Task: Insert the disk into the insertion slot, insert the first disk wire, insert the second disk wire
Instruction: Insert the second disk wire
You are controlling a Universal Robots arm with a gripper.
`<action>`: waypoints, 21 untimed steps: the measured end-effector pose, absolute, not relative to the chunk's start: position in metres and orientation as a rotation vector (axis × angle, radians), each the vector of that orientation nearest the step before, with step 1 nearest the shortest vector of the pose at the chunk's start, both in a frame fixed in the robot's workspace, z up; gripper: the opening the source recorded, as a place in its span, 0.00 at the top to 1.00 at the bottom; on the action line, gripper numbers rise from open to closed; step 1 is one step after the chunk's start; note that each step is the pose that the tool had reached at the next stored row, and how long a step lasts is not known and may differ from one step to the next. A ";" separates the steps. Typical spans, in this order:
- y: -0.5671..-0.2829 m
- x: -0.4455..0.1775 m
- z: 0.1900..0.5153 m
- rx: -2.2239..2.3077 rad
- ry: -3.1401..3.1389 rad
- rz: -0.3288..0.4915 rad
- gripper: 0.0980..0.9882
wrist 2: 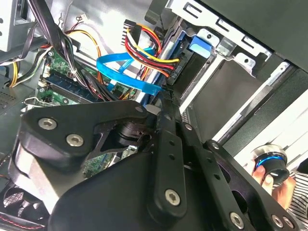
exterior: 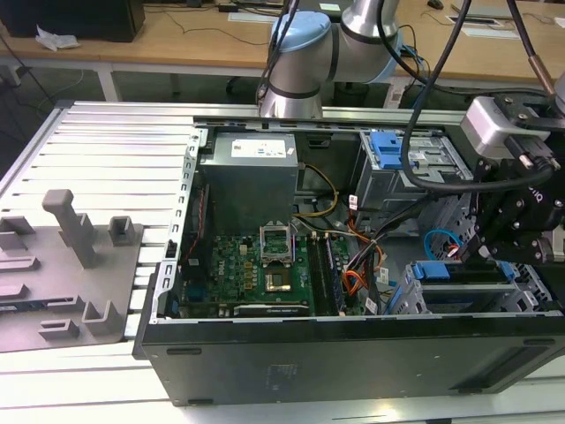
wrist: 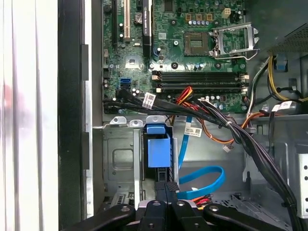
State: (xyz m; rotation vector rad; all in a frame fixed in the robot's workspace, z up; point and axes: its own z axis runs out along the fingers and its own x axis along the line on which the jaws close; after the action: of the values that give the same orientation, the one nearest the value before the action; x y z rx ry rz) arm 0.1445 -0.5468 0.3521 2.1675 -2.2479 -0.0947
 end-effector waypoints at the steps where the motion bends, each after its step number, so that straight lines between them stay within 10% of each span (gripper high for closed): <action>1: -0.546 0.144 0.352 2.168 -2.249 -0.097 0.99; 21: -0.547 0.145 0.342 2.171 -2.251 -0.102 0.99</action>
State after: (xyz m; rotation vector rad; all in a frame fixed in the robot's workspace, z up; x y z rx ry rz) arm 0.1448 -0.5468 0.3420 2.1708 -2.2510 -0.1024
